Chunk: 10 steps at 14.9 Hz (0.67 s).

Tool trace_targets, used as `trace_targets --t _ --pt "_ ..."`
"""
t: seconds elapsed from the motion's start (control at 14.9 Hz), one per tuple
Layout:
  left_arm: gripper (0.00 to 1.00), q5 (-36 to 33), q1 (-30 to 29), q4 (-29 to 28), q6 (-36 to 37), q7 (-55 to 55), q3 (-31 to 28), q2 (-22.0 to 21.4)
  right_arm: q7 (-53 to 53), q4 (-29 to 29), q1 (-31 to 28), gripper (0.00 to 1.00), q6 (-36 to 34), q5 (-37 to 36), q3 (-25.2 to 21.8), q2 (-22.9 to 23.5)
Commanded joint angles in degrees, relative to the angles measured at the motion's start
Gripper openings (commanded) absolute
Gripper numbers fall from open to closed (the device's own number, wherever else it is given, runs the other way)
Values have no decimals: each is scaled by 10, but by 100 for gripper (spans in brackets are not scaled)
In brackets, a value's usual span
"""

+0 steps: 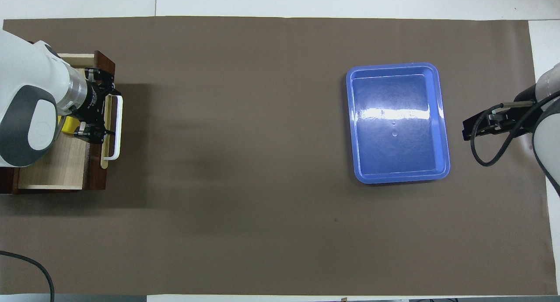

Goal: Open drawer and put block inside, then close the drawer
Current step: 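Push the drawer shut toward the box with the left gripper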

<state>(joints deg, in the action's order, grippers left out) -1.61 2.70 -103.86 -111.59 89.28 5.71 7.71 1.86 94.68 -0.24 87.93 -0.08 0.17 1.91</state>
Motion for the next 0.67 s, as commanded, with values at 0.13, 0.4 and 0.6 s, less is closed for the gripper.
trace_targets --t 0.13,0.4,0.6 --pt "100 -24 -12 -57 -55 -9 -7 -20 11 16 -6 100 3 -11 4 -14" --pt "100 -37 -37 -50 -56 -30 -8 -17 -56 10 -2 100 2 -11 4 -12" --pt "100 -39 -59 -27 -53 -36 -9 -9 -56 10 -6 100 1 -11 4 -12"
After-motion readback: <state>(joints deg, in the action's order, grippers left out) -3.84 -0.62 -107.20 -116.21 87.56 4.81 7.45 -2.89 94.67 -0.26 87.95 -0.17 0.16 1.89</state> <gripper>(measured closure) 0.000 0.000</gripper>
